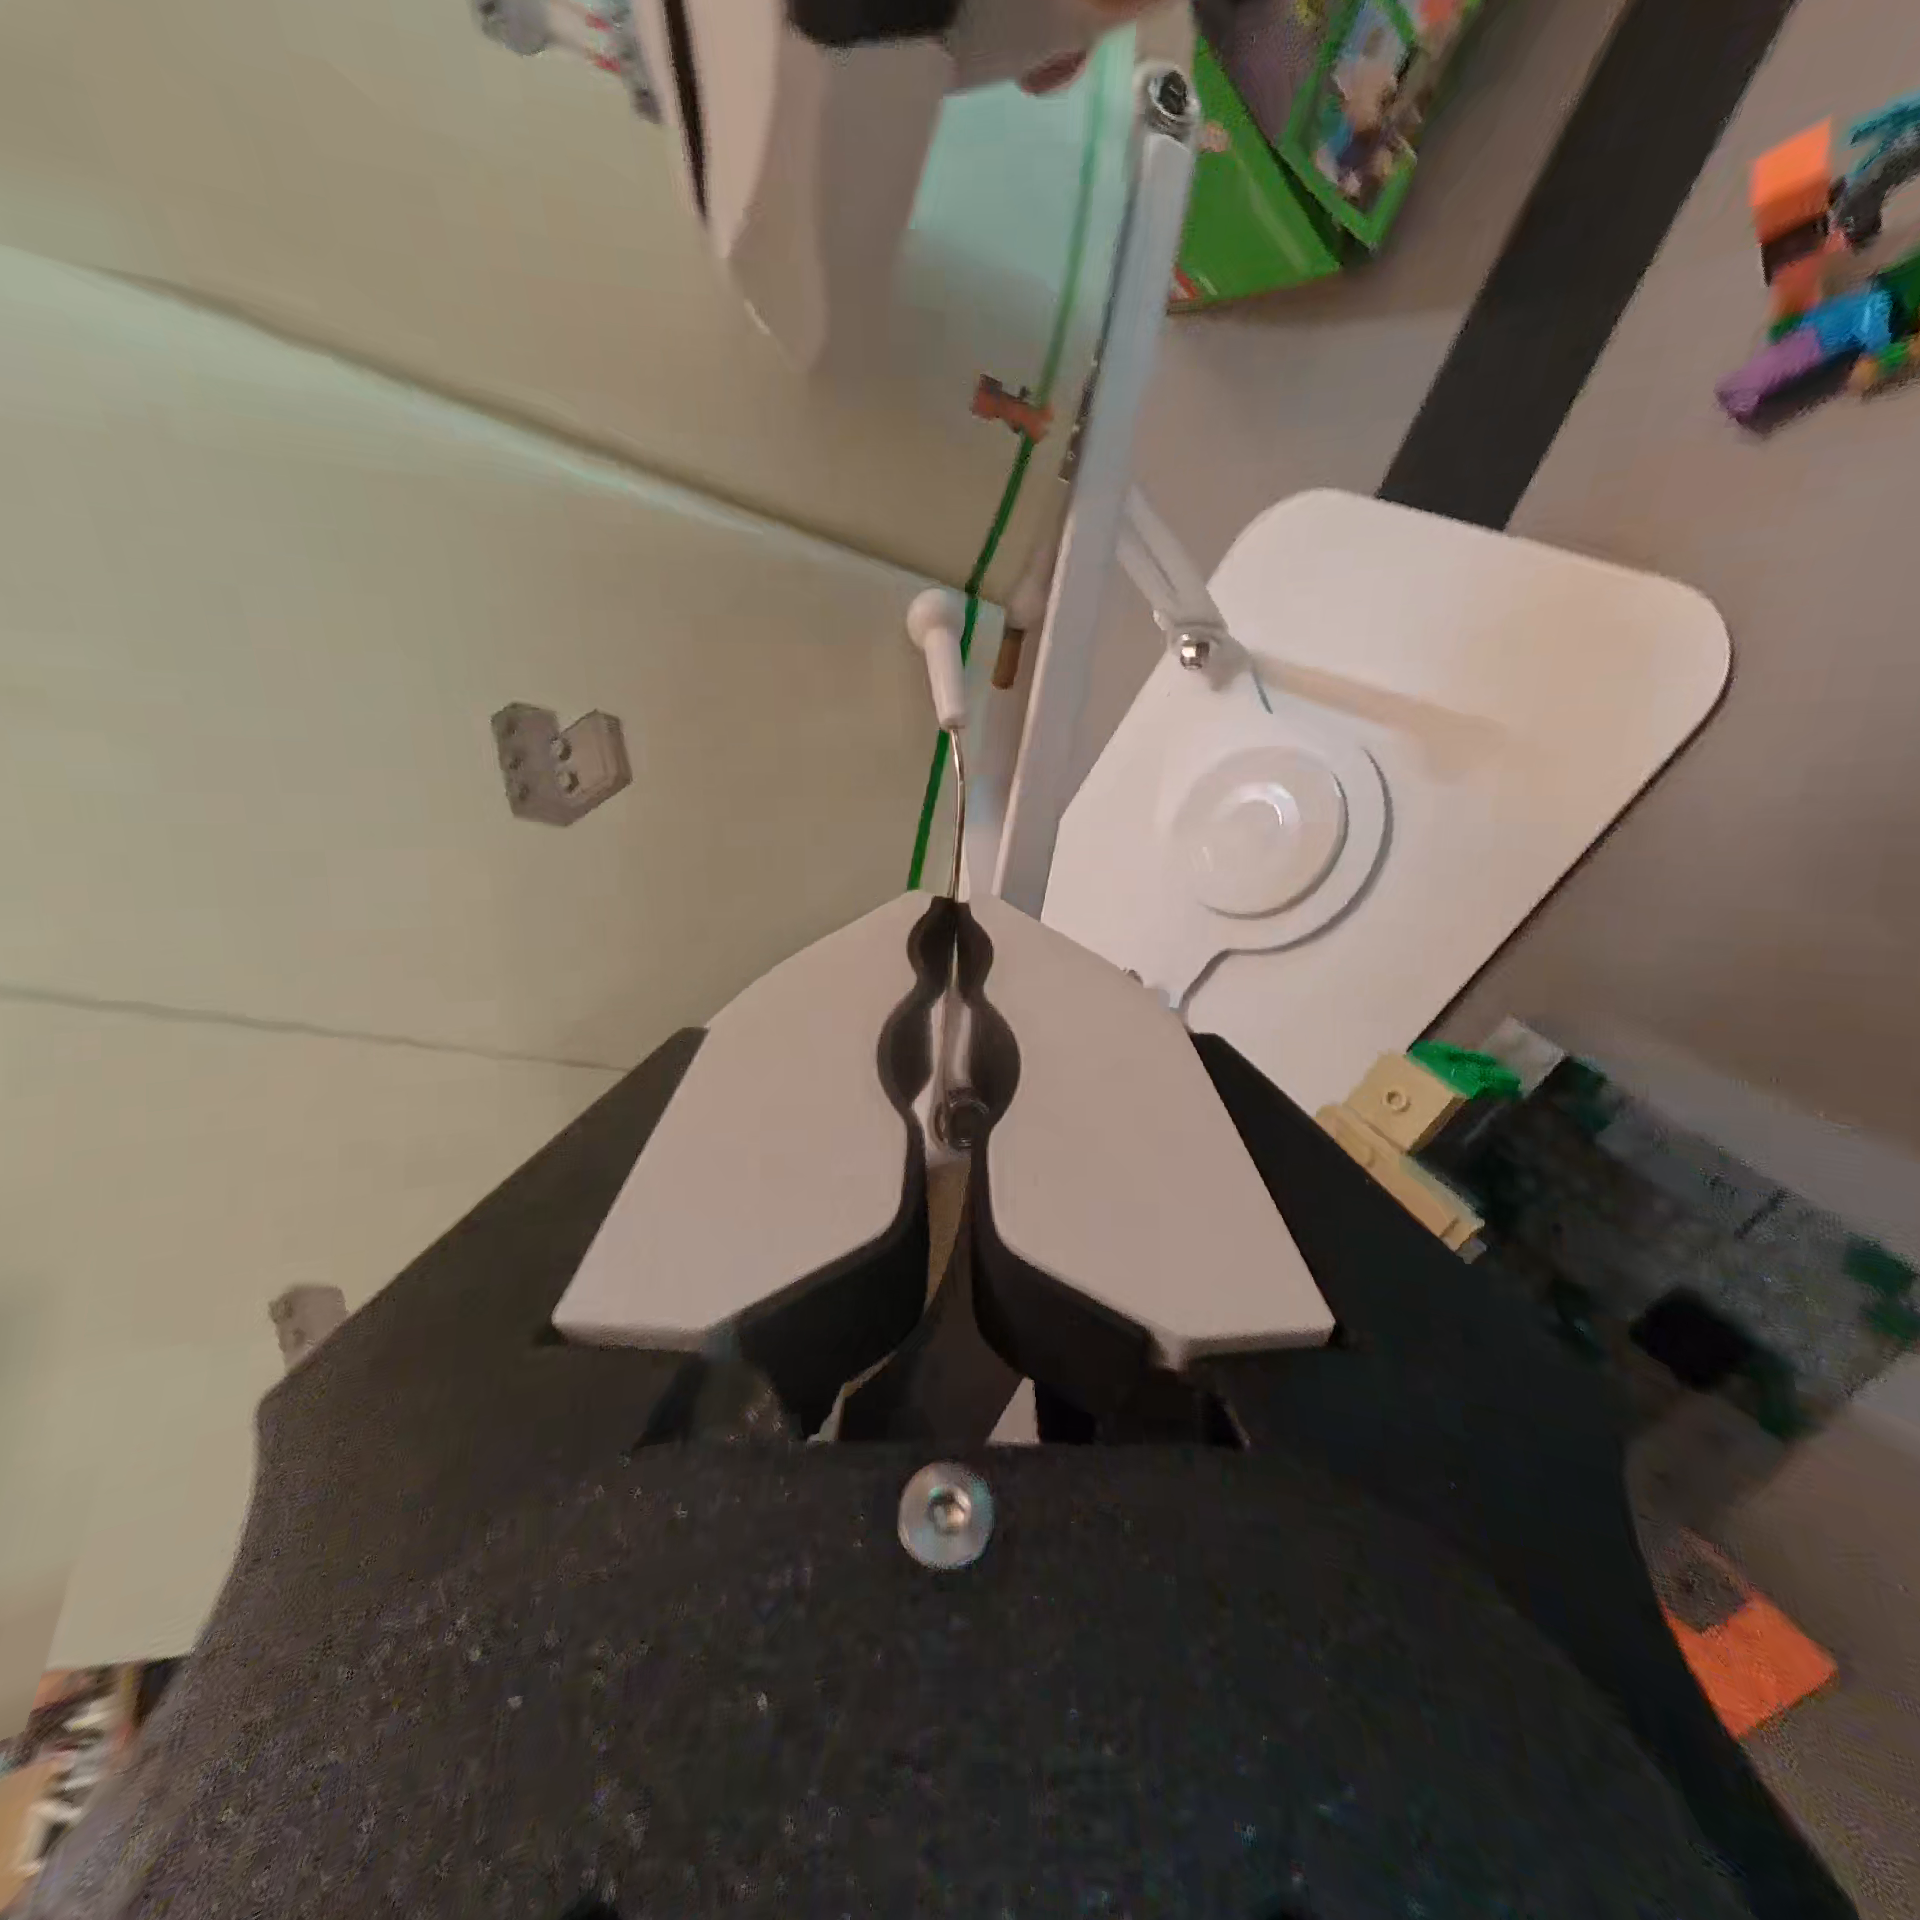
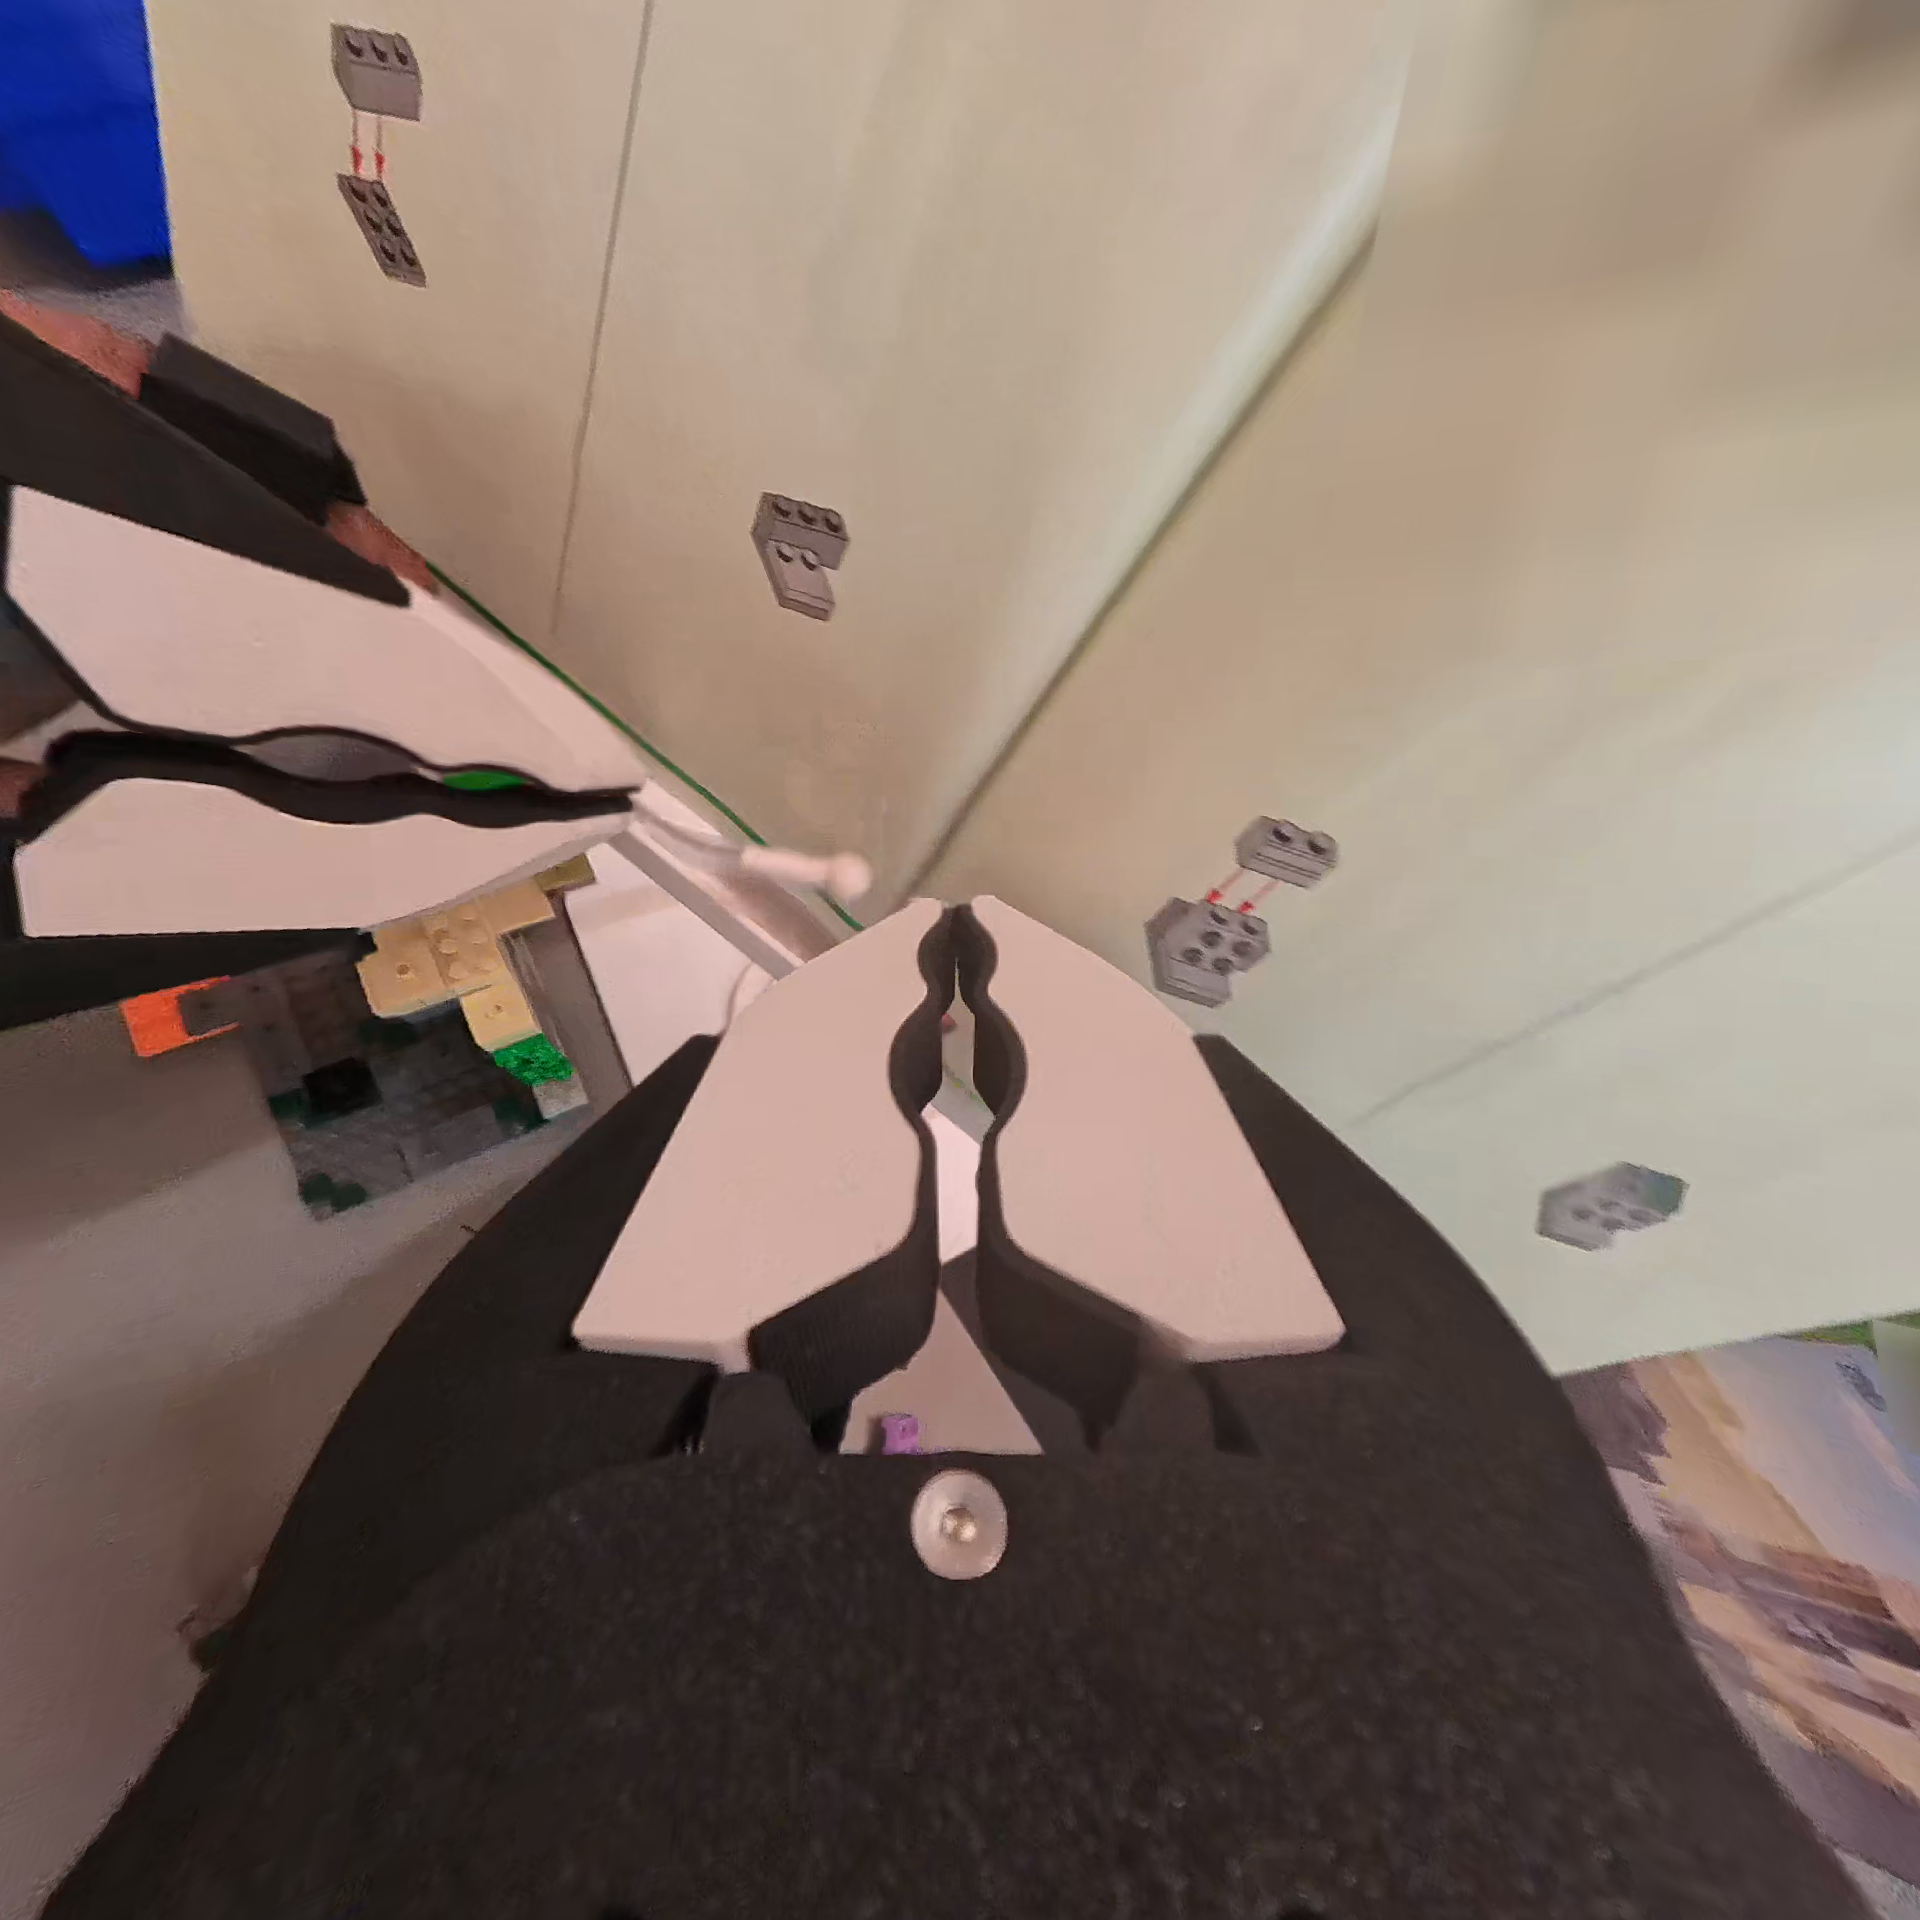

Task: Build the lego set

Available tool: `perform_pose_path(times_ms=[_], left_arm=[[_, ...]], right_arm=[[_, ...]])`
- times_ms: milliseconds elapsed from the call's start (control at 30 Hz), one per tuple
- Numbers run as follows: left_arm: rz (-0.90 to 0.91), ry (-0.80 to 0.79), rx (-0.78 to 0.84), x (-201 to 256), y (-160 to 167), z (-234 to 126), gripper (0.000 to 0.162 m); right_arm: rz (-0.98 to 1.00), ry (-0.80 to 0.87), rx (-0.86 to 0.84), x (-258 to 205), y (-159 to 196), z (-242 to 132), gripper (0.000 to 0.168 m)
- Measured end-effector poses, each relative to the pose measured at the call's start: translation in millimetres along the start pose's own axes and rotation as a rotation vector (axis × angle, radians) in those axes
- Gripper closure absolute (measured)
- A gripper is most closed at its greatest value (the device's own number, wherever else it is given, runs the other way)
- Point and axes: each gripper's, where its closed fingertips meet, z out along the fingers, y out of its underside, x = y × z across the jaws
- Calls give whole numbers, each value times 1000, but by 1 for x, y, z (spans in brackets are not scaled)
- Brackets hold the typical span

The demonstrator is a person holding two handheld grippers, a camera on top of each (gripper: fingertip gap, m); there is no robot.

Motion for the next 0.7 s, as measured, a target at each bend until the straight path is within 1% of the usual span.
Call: perform_pose_path(times_ms=[67,133,167,200,267,333,400,433,467,533,667,700], left_arm=[[65,37,-45,1,1,-1,161],[83,96,-87,2,2,-3,159],[84,160,-109,8,3,-4,144],[71,212,-130,14,4,-4,133],[85,246,-162,14,3,-5,129],[7,324,-152,18,1,-9,124],[-97,392,-107,20,-1,-11,120],[-123,413,-84,22,-2,-10,121],[-118,419,-70,24,-3,-9,118],[-28,371,-87,22,-1,-7,125],[137,322,-212,23,2,-5,119],[203,306,-243,24,4,-5,119]], right_arm=[[-16,24,-4,5,3,-1,168],[-26,34,-10,6,5,1,168],[-31,39,-11,6,7,2,168],[-36,44,-12,6,7,3,168],[-41,47,-19,6,9,6,168],[-38,42,-21,6,9,7,168],[-41,36,-5,4,8,6,168],[-45,28,9,3,6,5,168],[-48,20,22,2,4,5,168],[-43,12,26,1,2,5,168],[-45,-2,15,-5,1,11,168],[-40,-16,15,-8,1,13,168]])
